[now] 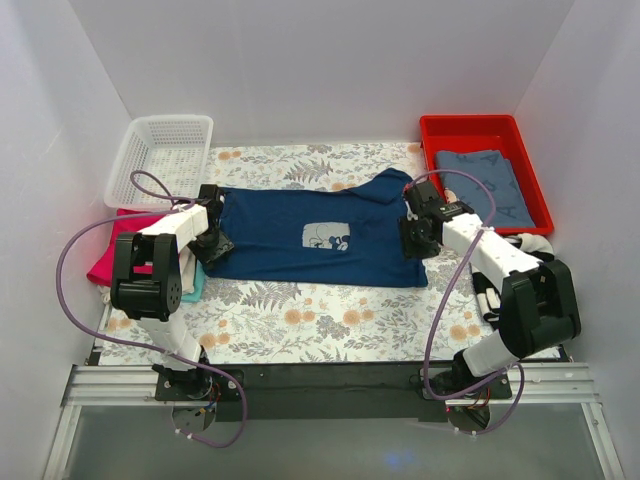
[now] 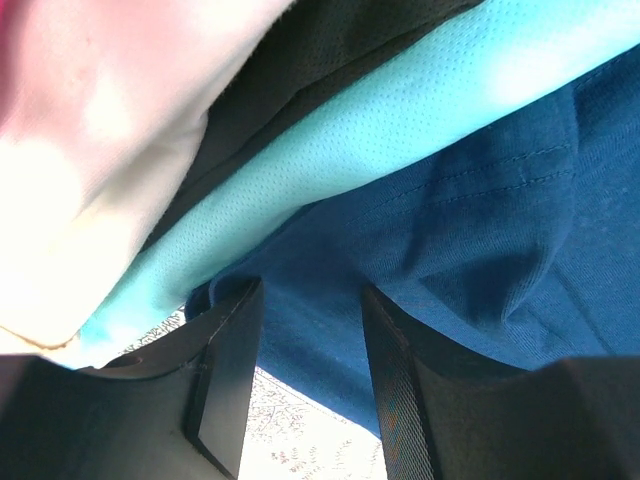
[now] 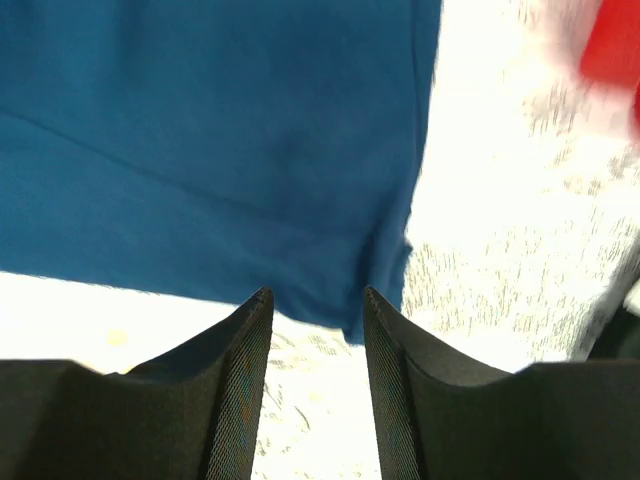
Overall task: Fold and stack the t-shirts
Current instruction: Fold the flattened tshirt in 1/3 of the way, then grap the side of the flattened tshirt furthest away from the robot with both arms
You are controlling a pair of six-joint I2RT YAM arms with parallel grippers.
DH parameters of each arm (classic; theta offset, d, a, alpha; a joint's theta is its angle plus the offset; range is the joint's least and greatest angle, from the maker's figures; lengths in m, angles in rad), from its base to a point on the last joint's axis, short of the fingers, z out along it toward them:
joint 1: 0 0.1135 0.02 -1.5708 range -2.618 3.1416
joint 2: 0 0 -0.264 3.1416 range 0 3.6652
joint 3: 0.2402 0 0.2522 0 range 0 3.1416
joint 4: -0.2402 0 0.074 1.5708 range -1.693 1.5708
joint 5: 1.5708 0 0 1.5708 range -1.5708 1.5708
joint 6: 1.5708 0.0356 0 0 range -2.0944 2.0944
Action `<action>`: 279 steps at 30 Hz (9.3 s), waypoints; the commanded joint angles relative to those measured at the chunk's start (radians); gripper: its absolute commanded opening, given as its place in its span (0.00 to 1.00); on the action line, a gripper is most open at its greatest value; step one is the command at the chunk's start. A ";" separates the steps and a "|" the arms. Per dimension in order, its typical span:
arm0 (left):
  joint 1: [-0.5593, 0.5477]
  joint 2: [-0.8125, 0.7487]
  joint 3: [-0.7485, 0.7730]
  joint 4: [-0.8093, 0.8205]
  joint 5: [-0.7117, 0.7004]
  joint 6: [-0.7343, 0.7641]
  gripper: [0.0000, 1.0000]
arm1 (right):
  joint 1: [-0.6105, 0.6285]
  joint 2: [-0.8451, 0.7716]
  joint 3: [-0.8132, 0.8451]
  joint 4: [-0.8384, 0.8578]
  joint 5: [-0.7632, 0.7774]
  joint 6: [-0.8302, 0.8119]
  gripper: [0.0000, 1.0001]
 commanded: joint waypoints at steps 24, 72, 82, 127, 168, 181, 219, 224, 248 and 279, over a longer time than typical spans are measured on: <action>0.009 0.013 -0.010 -0.016 0.020 0.040 0.42 | -0.003 -0.035 -0.212 0.055 0.107 0.081 0.36; 0.034 0.128 -0.067 -0.006 -0.026 0.046 0.41 | -0.048 0.047 -0.095 -0.037 0.682 0.162 0.36; 0.040 0.133 -0.081 -0.001 -0.014 0.044 0.41 | -0.065 -0.046 -0.063 0.013 0.695 0.133 0.32; 0.040 0.115 -0.048 0.021 0.043 0.061 0.40 | -0.060 0.090 -0.073 0.171 -0.048 0.052 0.23; 0.040 0.145 0.391 0.042 0.041 0.152 0.53 | -0.063 0.383 0.641 0.038 0.112 0.001 0.40; 0.045 0.541 0.892 0.105 -0.023 0.193 0.55 | -0.065 0.554 0.770 0.039 0.021 0.009 0.38; 0.025 0.701 0.825 -0.036 -0.107 0.173 0.48 | -0.065 0.551 0.655 0.045 0.040 0.021 0.30; 0.019 0.707 0.826 -0.047 -0.117 0.179 0.30 | -0.065 0.547 0.648 0.045 0.055 0.021 0.30; 0.002 0.639 0.812 -0.041 -0.118 0.204 0.00 | -0.149 0.843 1.020 -0.013 0.264 0.087 0.36; -0.014 0.613 0.771 -0.044 -0.106 0.193 0.00 | -0.238 0.974 1.016 0.068 -0.052 0.009 0.31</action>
